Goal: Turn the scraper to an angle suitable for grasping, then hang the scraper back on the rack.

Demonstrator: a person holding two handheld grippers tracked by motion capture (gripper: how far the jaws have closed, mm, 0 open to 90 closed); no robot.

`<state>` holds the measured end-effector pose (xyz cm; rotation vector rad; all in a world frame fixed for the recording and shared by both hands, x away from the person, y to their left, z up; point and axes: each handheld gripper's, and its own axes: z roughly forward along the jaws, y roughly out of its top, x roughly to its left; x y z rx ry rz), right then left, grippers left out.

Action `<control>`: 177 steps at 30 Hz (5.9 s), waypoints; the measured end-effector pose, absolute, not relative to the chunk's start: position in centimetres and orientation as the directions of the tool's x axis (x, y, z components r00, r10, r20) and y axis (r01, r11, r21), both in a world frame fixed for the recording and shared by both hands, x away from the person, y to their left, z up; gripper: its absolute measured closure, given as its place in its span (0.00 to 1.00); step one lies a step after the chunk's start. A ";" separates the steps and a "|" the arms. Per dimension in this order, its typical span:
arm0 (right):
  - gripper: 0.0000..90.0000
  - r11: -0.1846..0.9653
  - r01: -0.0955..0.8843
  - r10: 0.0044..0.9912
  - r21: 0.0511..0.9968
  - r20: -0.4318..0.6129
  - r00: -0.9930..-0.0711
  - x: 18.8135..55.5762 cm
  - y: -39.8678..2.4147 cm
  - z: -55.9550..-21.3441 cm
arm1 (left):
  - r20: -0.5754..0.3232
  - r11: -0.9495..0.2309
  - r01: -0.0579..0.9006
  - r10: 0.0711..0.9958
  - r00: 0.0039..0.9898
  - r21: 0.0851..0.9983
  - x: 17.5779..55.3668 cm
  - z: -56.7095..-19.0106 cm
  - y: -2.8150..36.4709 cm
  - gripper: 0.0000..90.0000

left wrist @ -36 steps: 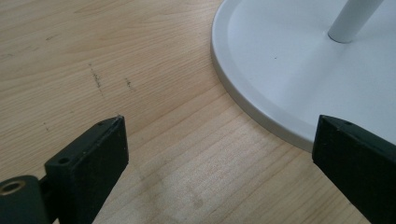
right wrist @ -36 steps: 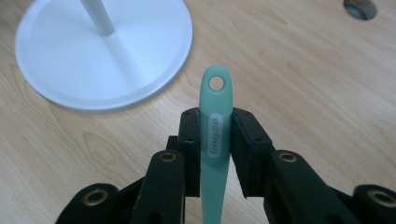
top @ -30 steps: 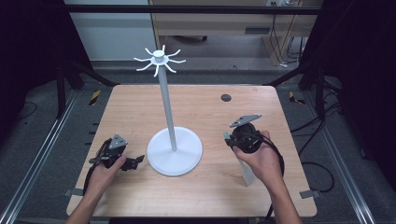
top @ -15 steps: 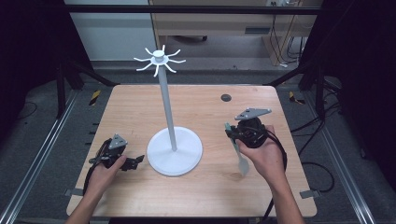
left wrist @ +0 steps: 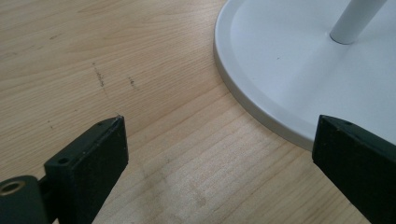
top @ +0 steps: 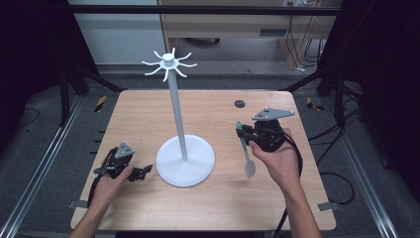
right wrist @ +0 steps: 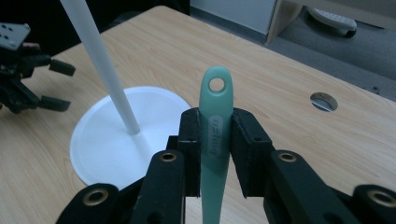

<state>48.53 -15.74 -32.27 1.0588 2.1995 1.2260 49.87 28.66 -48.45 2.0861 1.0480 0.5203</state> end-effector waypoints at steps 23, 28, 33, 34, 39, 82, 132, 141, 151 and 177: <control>0.83 0.297 0.307 0.759 0.904 -0.028 -0.651 47.7 -13.9 -27.9 | 0.035 -0.384 0.501 0.819 0.573 0.776 49.9 -48.2 28.9 0.04; 0.83 0.298 0.289 0.753 0.910 -0.038 -0.657 47.5 -13.4 -27.0 | 0.031 -0.375 0.504 0.824 0.565 0.778 49.9 -48.2 29.1 0.04; 0.83 0.292 0.275 0.753 0.916 -0.043 -0.657 47.2 -13.3 -26.1 | 0.028 -0.372 0.504 0.825 0.565 0.780 49.9 -48.1 29.2 0.04; 0.83 0.292 0.275 0.753 0.916 -0.043 -0.657 47.2 -13.3 -26.1 | 0.028 -0.372 0.504 0.825 0.565 0.780 49.9 -48.1 29.2 0.04; 0.83 0.285 0.264 0.756 0.921 -0.047 -0.653 47.0 -13.1 -25.1 | 0.026 -0.370 0.502 0.823 0.567 0.782 49.9 -48.1 29.2 0.04; 0.83 0.226 0.159 0.684 0.961 -0.040 -0.729 45.4 -7.7 -19.5 | 0.036 -0.382 0.497 0.819 0.572 0.779 49.8 -48.1 28.9 0.04; 0.82 0.259 0.157 0.665 0.953 -0.058 -0.745 46.6 -4.6 -17.4 | 0.031 -0.391 0.503 0.811 0.584 0.771 49.9 -48.2 28.7 0.04; 0.82 0.258 0.161 0.662 0.953 -0.053 -0.747 46.8 -4.1 -17.7 | 0.028 -0.388 0.503 0.812 0.583 0.772 49.9 -48.2 28.7 0.04; 0.82 0.256 0.160 0.667 0.953 -0.055 -0.743 46.8 -4.1 -17.9 | 0.032 -0.393 0.502 0.811 0.585 0.771 49.9 -48.2 28.7 0.04; 0.80 0.248 0.159 0.670 0.956 -0.051 -0.741 46.7 -4.1 -18.1 | 0.033 -0.395 0.506 0.811 0.584 0.767 49.9 -48.3 28.6 0.04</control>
